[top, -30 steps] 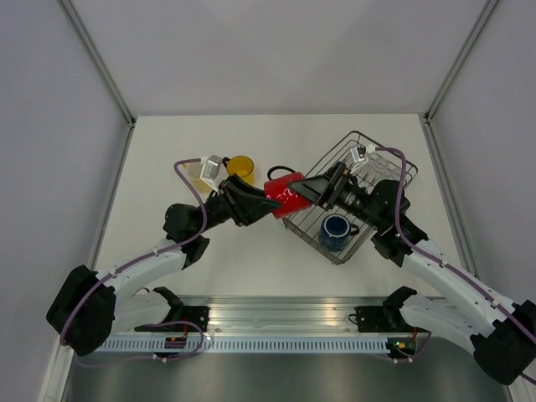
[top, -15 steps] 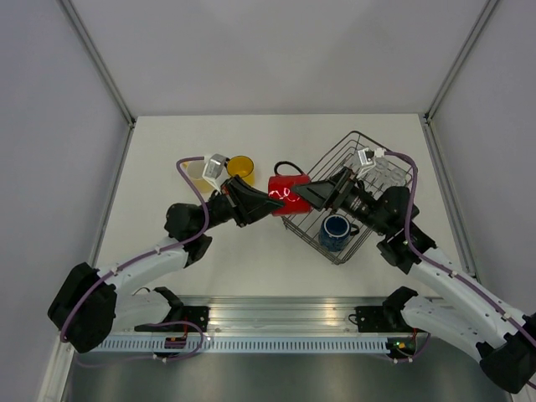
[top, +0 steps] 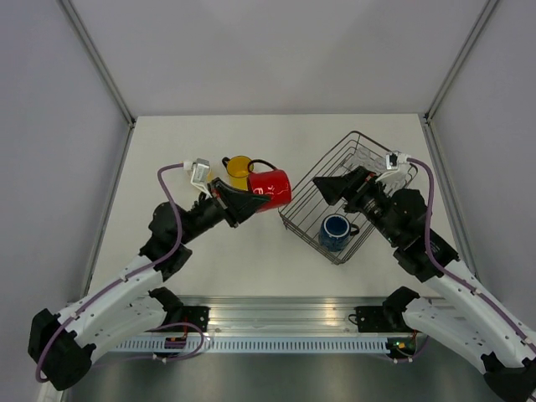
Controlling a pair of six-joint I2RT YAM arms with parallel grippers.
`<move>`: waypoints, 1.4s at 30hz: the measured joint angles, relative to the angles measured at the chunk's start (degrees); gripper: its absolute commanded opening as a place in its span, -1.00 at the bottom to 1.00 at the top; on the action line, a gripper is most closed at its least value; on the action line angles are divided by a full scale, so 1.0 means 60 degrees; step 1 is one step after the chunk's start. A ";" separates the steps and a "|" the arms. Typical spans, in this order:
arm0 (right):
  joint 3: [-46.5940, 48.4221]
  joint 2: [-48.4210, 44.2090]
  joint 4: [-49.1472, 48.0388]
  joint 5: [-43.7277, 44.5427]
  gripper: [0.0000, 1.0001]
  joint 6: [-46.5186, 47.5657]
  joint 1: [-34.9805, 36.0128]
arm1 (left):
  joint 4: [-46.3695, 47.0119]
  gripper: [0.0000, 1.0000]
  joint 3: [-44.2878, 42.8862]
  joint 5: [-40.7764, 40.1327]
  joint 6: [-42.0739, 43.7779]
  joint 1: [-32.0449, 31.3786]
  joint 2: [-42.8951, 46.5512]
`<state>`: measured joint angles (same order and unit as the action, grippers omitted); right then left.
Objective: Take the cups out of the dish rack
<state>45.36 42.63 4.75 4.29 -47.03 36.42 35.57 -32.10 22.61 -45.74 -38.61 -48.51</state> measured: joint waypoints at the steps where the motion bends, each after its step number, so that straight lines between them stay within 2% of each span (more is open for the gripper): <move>1: 0.0098 -0.0047 0.0251 0.0211 0.96 0.0131 0.0000 | -0.0885 -0.95 -0.0266 -0.0430 0.0295 0.0000 0.0142; 5: 0.0441 -0.0299 0.1042 0.0962 0.96 0.0659 0.0000 | -0.4029 -0.95 -0.1421 -0.2175 0.1453 0.0007 0.0353; 10: 0.0699 -0.0557 0.1774 0.1628 0.96 0.1206 0.0000 | -0.7100 -0.95 -0.2656 -0.4076 0.2503 0.0058 -0.0018; 16: 0.0772 -0.0670 0.2437 0.1945 0.96 0.1672 0.0000 | -0.9857 -0.95 -0.4189 -0.5610 0.3031 0.0164 -0.1468; 19: 0.0772 -0.0688 0.2750 0.2033 0.96 0.1883 0.0000 | -1.0841 -0.95 -0.4594 -0.5847 0.3166 0.0495 -0.1974; 27: 0.0892 -0.0608 0.3373 0.2055 0.96 0.2444 0.0000 | -1.2218 -0.95 -0.4819 -0.5202 0.3595 0.2488 -0.3297; 42: 0.1002 -0.0426 0.4113 0.1869 0.96 0.3217 0.0000 | -1.2910 -0.95 -0.5351 -0.5224 0.3967 0.3355 -0.6058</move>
<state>51.37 40.07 29.43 15.51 -27.73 36.42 -41.89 -64.20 -8.73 -21.93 -18.48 -84.86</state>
